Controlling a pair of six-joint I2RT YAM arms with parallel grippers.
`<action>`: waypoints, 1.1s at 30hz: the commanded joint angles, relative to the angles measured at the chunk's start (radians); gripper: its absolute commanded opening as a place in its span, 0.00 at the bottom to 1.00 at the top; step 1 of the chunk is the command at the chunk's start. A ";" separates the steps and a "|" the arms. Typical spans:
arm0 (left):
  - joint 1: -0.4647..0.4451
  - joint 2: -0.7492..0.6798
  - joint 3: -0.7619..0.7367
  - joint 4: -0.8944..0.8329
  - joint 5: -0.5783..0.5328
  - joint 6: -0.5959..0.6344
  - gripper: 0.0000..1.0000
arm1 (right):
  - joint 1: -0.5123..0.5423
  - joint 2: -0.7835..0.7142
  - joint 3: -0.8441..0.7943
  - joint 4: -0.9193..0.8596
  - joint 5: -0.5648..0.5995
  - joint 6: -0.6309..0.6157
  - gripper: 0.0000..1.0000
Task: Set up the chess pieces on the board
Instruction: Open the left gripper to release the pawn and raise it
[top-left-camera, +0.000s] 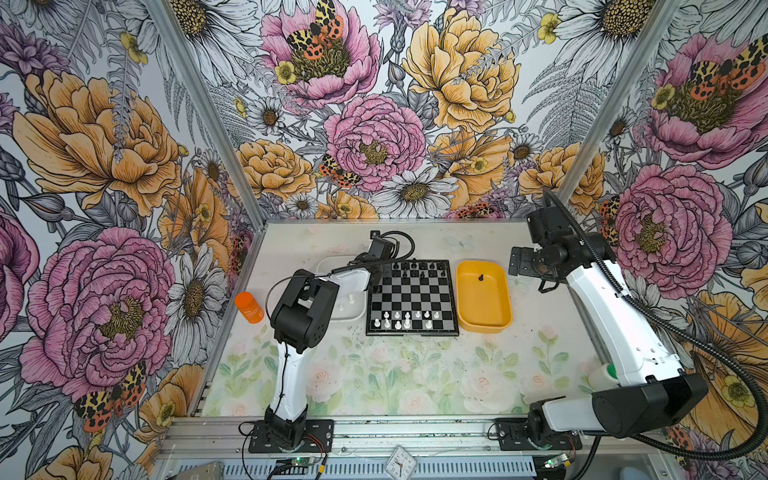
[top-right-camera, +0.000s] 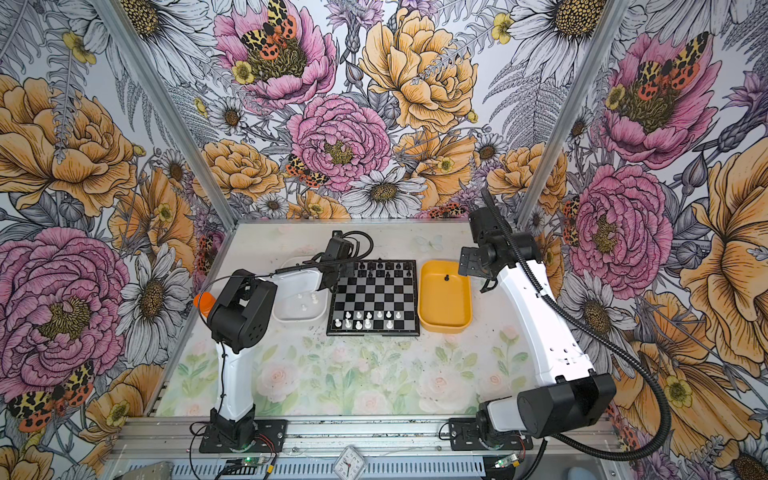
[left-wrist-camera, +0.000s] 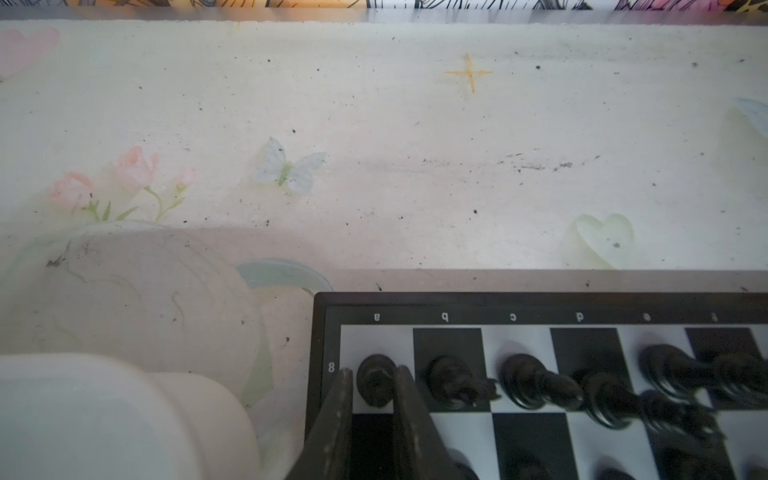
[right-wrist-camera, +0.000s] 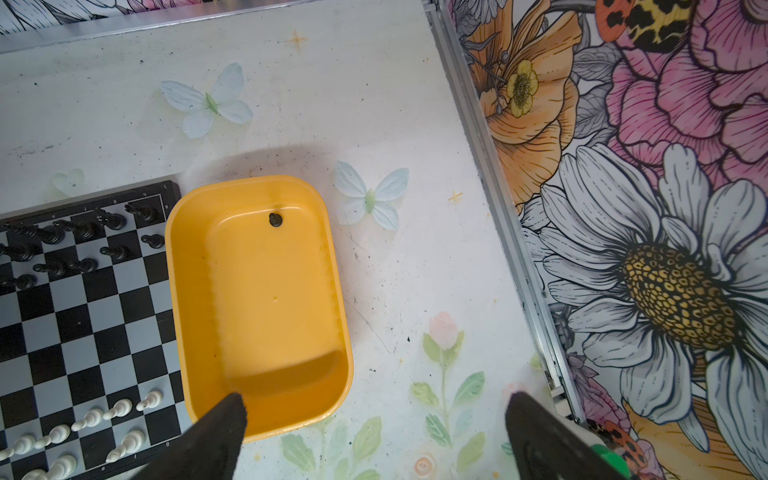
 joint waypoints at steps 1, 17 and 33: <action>-0.005 -0.043 -0.020 0.003 -0.040 0.002 0.23 | -0.005 -0.026 0.009 -0.004 0.002 -0.012 1.00; -0.001 -0.112 -0.014 0.015 -0.018 0.016 0.34 | -0.004 -0.044 0.016 -0.003 -0.002 -0.009 1.00; -0.082 -0.154 0.414 -0.344 0.007 0.085 0.72 | -0.017 -0.061 0.030 0.038 -0.001 -0.006 1.00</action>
